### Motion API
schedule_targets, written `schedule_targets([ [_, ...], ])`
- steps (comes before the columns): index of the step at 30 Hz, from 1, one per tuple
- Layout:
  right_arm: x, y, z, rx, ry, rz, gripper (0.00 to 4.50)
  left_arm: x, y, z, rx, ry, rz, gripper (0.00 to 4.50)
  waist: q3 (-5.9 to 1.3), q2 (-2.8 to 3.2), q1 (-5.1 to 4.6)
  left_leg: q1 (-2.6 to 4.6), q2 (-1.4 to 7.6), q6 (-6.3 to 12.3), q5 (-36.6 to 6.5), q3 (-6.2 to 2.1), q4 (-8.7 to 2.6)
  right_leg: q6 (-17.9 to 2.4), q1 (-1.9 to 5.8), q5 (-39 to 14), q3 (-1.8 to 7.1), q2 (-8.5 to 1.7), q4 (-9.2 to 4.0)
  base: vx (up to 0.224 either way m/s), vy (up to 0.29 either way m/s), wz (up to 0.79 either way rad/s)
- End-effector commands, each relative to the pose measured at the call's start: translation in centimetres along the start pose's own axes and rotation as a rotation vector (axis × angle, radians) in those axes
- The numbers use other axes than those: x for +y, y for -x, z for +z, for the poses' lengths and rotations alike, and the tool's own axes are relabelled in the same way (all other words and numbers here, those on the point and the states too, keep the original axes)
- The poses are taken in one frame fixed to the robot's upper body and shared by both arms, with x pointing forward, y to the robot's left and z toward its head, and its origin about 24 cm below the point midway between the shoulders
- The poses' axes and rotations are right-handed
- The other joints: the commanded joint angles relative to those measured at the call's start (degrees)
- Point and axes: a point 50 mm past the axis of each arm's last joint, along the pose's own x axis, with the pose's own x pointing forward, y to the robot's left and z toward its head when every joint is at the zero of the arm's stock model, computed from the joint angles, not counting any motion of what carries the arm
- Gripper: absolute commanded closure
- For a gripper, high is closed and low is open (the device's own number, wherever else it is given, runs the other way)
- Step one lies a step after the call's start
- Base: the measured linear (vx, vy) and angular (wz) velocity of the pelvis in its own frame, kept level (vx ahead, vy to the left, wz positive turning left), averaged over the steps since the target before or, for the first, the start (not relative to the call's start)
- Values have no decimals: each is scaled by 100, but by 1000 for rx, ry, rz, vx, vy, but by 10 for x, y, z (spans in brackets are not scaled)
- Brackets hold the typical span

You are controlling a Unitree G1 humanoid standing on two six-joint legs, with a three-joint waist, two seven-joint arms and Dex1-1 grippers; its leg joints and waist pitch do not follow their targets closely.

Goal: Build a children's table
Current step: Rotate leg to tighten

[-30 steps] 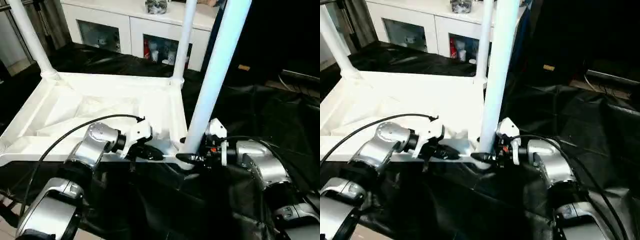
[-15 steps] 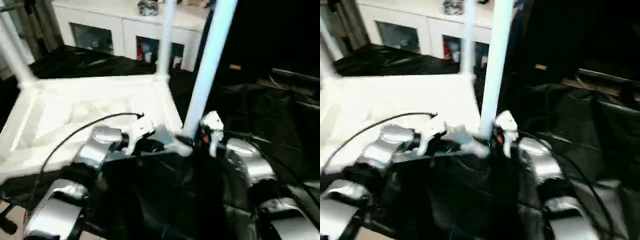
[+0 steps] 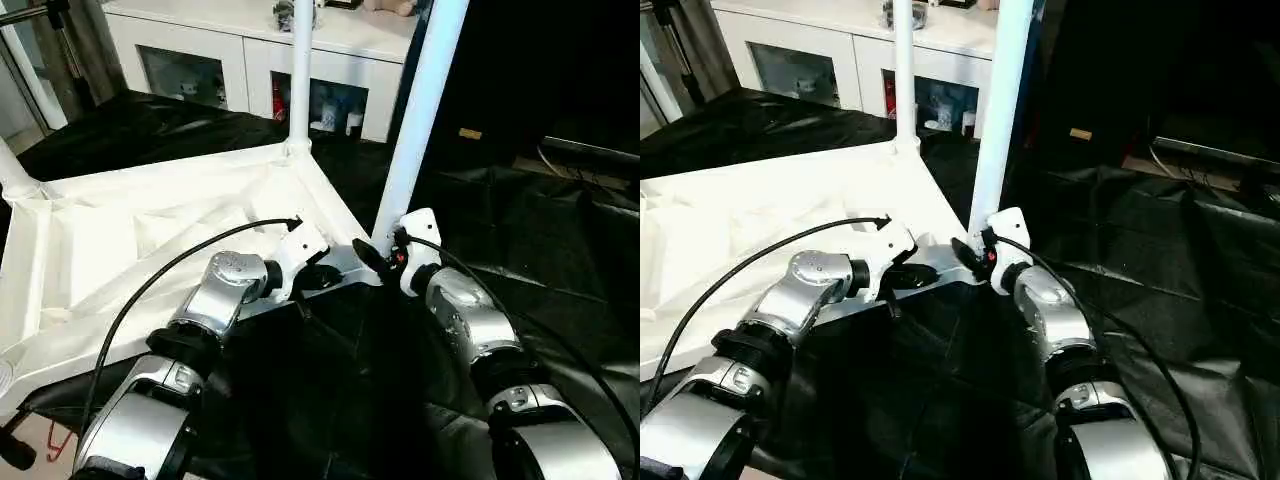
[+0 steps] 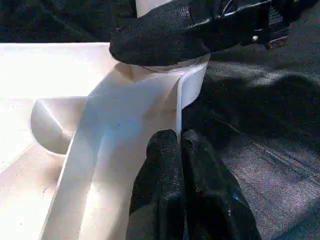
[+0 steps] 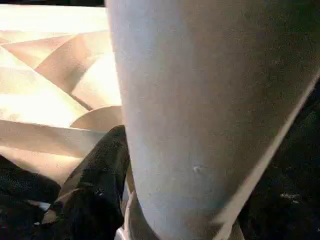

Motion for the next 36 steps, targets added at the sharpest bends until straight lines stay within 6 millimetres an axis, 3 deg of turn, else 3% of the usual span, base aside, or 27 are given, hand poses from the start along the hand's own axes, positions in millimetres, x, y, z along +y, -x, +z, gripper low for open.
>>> schedule_targets([
  [1,29,-6,-20,91,-14,186,132,-8,-10,29,-113,-72,-54,450,-281,22,19,14,155,177,-1480,-46,-399,-1027,234,-1591,276,-387,-514,0,0,0],
  [5,21,6,-18,88,30,295,132,-6,-1,26,-111,-95,-105,450,-296,13,32,-6,153,261,-1287,-44,-384,-1109,274,-1246,273,-382,-476,0,0,0],
  [12,7,31,-15,125,113,491,132,-7,19,18,-93,-140,-284,450,-334,28,63,-21,166,566,-743,-21,-323,-1513,325,-103,259,-365,-335,0,0,0],
  [15,3,39,-16,152,149,533,132,-6,27,14,-70,-148,-327,450,-326,26,101,-22,186,592,-758,-4,-314,-1587,323,-93,250,-372,-323,0,0,0],
  [20,4,52,-16,186,143,655,132,-5,36,8,-52,-144,-370,450,-307,34,198,12,195,476,-944,-2,-333,-1460,304,-525,256,-369,-358,0,0,0],
  [24,6,54,-17,196,134,694,132,-6,39,6,-49,-139,-400,450,-315,18,210,-1,192,438,-882,-4,-333,-1457,304,-442,255,-374,-344,0,0,0],
  [32,10,54,-17,188,103,720,193,-7,41,6,-54,-137,-424,450,-324,13,208,-4,184,436,-783,-2,-320,-1481,308,-333,250,-370,-328,0,0,0],
  [36,11,50,-21,180,81,676,198,-2,34,10,-64,-129,-322,450,-324,15,216,9,186,415,-816,0,-318,-1463,299,-423,252,-380,-342,0,0,0],
])
